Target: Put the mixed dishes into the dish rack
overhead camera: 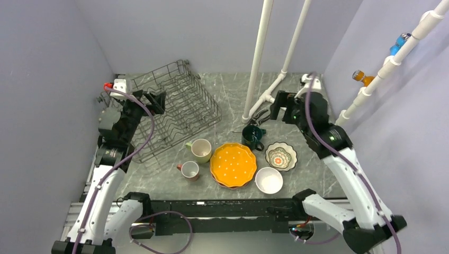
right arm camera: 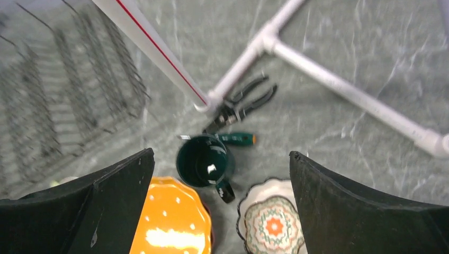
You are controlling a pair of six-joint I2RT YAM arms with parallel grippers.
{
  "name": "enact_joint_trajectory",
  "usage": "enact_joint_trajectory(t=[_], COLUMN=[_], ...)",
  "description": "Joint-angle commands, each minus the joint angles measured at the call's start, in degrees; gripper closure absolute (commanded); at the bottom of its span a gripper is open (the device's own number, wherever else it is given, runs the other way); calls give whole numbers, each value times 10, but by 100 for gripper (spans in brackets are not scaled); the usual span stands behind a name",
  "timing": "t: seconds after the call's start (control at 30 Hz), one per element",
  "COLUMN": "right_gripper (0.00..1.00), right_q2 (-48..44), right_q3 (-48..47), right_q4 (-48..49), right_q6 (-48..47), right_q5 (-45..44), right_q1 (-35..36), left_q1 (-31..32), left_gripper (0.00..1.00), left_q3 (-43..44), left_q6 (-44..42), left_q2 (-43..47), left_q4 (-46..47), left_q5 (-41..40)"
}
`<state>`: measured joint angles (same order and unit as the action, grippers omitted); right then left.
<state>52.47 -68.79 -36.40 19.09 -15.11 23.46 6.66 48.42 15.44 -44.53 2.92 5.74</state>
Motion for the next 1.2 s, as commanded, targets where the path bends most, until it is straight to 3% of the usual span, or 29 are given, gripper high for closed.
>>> enact_joint_trajectory(t=[0.0, 0.2, 0.33, 0.7, 0.97, 1.17], right_gripper=[0, 0, 0, 0, 5, 20], right_q2=[43, 78, 100, 169, 276, 325], right_q3=[12, 25, 57, 118, 64, 44], right_q4=[-56, -65, -27, 121, 155, 179], right_q6=[33, 54, 82, 156, 137, 143], right_q5=[-3, 26, 100, 95, 46, 22], right_q1=[7, 28, 61, 286, 371, 373], left_q1=[-2, -2, -2, -2, 8, 21], left_gripper=[1, 1, 1, 1, 1, 1], left_q3=[8, 18, 12, 62, 66, 48], left_q6=[32, 51, 83, 71, 30, 5], left_q2=[-5, -31, -56, -137, -113, -82], left_q4=[78, 68, 84, 46, 11, 13], left_q5=[53, 76, 109, 232, 171, 118])
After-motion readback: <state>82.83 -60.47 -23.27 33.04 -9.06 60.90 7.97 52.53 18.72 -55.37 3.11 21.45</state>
